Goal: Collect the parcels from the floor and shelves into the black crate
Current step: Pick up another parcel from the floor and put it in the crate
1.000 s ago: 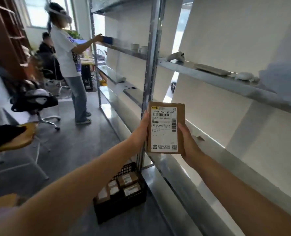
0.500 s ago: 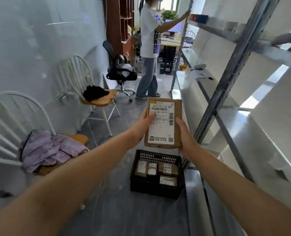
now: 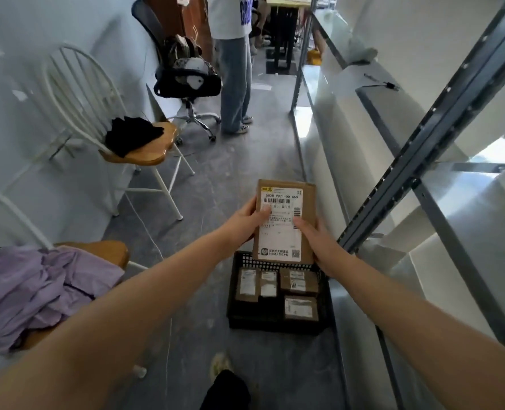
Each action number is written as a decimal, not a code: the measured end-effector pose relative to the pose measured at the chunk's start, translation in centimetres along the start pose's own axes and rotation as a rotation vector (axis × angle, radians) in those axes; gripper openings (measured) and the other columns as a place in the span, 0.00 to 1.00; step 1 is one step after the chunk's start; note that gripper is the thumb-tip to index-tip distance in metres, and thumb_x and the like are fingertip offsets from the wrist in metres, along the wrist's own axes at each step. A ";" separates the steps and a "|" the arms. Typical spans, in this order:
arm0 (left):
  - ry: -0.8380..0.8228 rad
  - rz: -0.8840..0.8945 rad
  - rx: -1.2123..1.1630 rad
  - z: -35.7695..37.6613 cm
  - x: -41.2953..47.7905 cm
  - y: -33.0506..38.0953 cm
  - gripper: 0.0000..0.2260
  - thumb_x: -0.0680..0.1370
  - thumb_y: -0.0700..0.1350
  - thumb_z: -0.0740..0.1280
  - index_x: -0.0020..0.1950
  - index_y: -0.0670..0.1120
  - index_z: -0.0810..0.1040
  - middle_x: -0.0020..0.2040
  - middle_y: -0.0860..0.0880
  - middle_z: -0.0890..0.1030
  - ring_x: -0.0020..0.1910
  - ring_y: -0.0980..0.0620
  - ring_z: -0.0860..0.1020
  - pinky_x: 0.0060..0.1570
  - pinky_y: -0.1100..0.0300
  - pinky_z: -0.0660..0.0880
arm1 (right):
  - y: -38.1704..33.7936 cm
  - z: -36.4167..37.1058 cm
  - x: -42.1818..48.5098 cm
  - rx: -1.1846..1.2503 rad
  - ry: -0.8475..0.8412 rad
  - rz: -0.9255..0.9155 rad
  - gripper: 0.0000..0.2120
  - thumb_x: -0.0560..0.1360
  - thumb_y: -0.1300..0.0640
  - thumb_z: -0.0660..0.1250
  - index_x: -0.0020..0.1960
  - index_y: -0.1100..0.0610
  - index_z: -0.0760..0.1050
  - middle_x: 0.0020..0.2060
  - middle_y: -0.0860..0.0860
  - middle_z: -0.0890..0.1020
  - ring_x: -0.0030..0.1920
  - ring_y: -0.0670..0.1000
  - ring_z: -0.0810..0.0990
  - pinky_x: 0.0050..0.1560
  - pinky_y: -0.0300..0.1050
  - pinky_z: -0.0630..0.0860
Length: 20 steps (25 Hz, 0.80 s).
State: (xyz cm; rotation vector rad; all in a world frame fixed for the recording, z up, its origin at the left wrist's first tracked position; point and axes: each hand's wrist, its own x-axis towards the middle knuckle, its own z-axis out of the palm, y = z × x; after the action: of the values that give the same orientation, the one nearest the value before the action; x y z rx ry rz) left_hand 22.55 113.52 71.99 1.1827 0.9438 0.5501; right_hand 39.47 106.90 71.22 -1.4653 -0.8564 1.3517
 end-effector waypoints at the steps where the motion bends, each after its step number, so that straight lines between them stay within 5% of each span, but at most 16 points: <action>1: -0.012 -0.032 0.029 -0.9 1.8 -0.4 0.19 0.79 0.49 0.62 0.69 0.51 0.67 0.50 0.54 0.83 0.46 0.56 0.83 0.41 0.62 0.80 | 0.5 0.0 1.7 -0.007 0.014 0.017 0.26 0.75 0.52 0.65 0.70 0.50 0.61 0.56 0.52 0.80 0.51 0.51 0.82 0.44 0.44 0.81; 5: -0.033 -0.152 0.100 -2.9 9.3 -3.4 0.19 0.78 0.48 0.64 0.69 0.50 0.67 0.56 0.51 0.81 0.52 0.53 0.81 0.49 0.57 0.79 | 3.7 -1.4 8.8 -0.028 0.033 0.136 0.28 0.73 0.52 0.68 0.71 0.47 0.61 0.57 0.52 0.79 0.52 0.54 0.82 0.48 0.49 0.81; 8: -0.065 -0.183 0.172 -3.5 14.7 -7.7 0.22 0.75 0.52 0.67 0.68 0.52 0.67 0.60 0.50 0.80 0.50 0.57 0.82 0.46 0.62 0.79 | 8.5 -3.7 14.0 -0.049 0.023 0.211 0.27 0.72 0.49 0.69 0.67 0.43 0.63 0.54 0.50 0.81 0.49 0.51 0.83 0.41 0.44 0.82; 11: -0.036 -0.175 0.288 -4.7 20.5 -14.3 0.37 0.70 0.57 0.70 0.75 0.53 0.57 0.67 0.55 0.70 0.61 0.57 0.74 0.61 0.57 0.73 | 15.7 -6.8 19.9 -0.121 -0.068 0.283 0.27 0.70 0.48 0.71 0.67 0.44 0.66 0.52 0.50 0.83 0.45 0.51 0.85 0.37 0.42 0.81; 14: -0.079 -0.215 0.413 -5.6 26.5 -25.1 0.26 0.69 0.59 0.71 0.63 0.53 0.70 0.60 0.54 0.74 0.52 0.58 0.78 0.51 0.62 0.77 | 26.2 -9.9 26.3 -0.223 -0.194 0.395 0.31 0.68 0.49 0.73 0.68 0.44 0.65 0.53 0.53 0.82 0.45 0.52 0.85 0.39 0.44 0.81; 17: -0.094 -0.281 0.519 -6.0 31.8 -37.9 0.21 0.67 0.61 0.72 0.49 0.49 0.72 0.52 0.49 0.80 0.47 0.53 0.81 0.46 0.56 0.79 | 38.4 -12.1 32.0 -0.310 -0.354 0.540 0.36 0.63 0.49 0.78 0.67 0.44 0.66 0.54 0.54 0.82 0.49 0.54 0.84 0.48 0.51 0.81; 20: -0.164 -0.399 0.488 -6.3 35.0 -48.1 0.30 0.63 0.65 0.73 0.57 0.52 0.67 0.57 0.52 0.76 0.51 0.57 0.78 0.44 0.64 0.76 | 47.2 -12.2 37.2 -0.421 -0.611 0.642 0.35 0.62 0.48 0.77 0.66 0.42 0.68 0.53 0.52 0.84 0.52 0.54 0.83 0.56 0.54 0.79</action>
State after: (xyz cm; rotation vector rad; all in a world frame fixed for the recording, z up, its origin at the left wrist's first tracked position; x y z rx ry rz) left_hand 30.35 129.14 14.78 1.3951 1.1703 -0.1066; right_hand 52.47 124.37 13.89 -1.7606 -1.1546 2.2797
